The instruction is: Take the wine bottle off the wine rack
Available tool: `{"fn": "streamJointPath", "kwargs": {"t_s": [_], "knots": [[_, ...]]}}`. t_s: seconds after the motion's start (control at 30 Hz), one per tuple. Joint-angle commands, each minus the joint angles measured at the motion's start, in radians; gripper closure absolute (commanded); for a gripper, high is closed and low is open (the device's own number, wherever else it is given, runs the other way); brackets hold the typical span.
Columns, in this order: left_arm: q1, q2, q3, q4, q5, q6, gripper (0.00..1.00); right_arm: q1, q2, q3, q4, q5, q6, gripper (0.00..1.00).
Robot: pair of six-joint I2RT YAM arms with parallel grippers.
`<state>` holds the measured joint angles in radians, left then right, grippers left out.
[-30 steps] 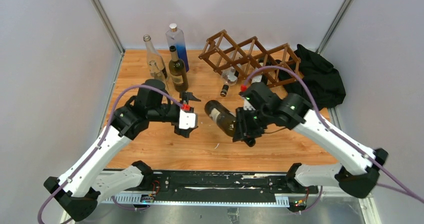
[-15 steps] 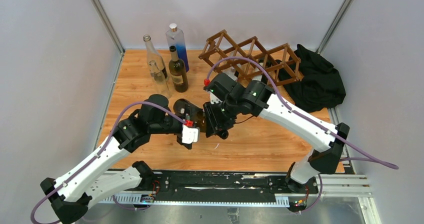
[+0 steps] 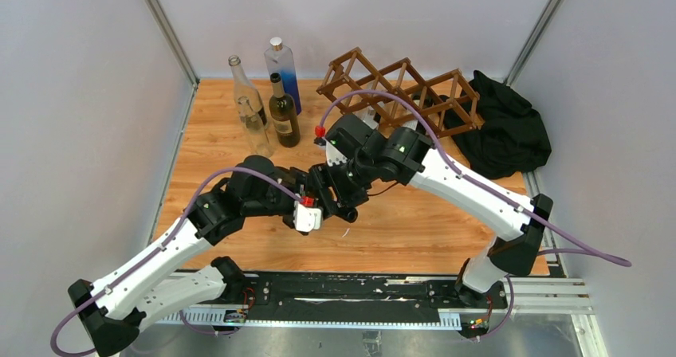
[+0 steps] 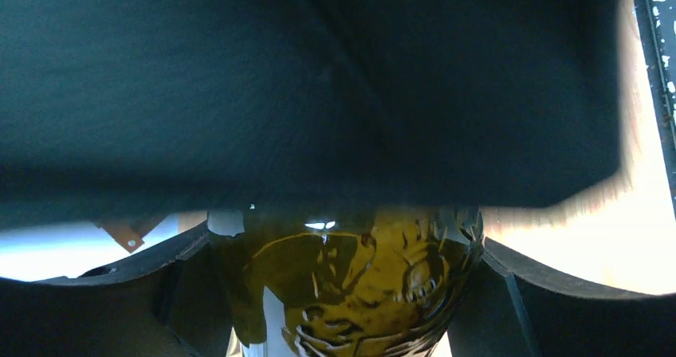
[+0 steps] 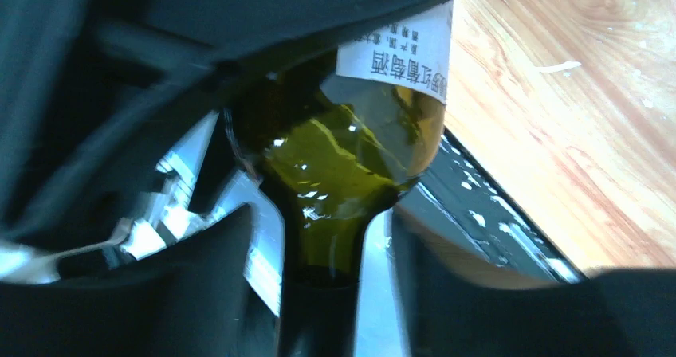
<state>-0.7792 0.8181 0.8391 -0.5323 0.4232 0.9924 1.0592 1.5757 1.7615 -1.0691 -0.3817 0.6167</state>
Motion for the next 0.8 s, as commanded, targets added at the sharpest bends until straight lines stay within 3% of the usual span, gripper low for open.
{"fn": "streamJointPath", "kwargs": {"t_s": [0.0,0.03,0.2,0.3,0.6,0.77], "knots": [[-0.004,-0.025,-0.009,0.101,-0.05,-0.064,0.98,-0.001,-0.067,0.033,0.091,0.042,-0.051,0.22],[-0.005,-0.032,-0.013,0.134,-0.062,-0.102,1.0,-0.019,-0.095,0.024,0.096,0.069,-0.064,0.15],[-0.003,-0.018,0.011,0.198,-0.093,-0.292,1.0,-0.1,-0.293,-0.157,0.301,0.14,-0.119,0.06],[-0.003,0.013,0.057,0.218,-0.098,-0.451,1.0,-0.161,-0.426,-0.291,0.437,0.137,-0.118,0.05],[0.053,0.074,0.189,0.313,-0.026,-0.894,1.0,-0.206,-0.647,-0.515,0.548,0.255,-0.166,0.04],[0.169,0.13,0.266,0.38,0.129,-1.171,1.0,-0.205,-0.759,-0.792,0.9,0.166,-0.151,0.03]]}}
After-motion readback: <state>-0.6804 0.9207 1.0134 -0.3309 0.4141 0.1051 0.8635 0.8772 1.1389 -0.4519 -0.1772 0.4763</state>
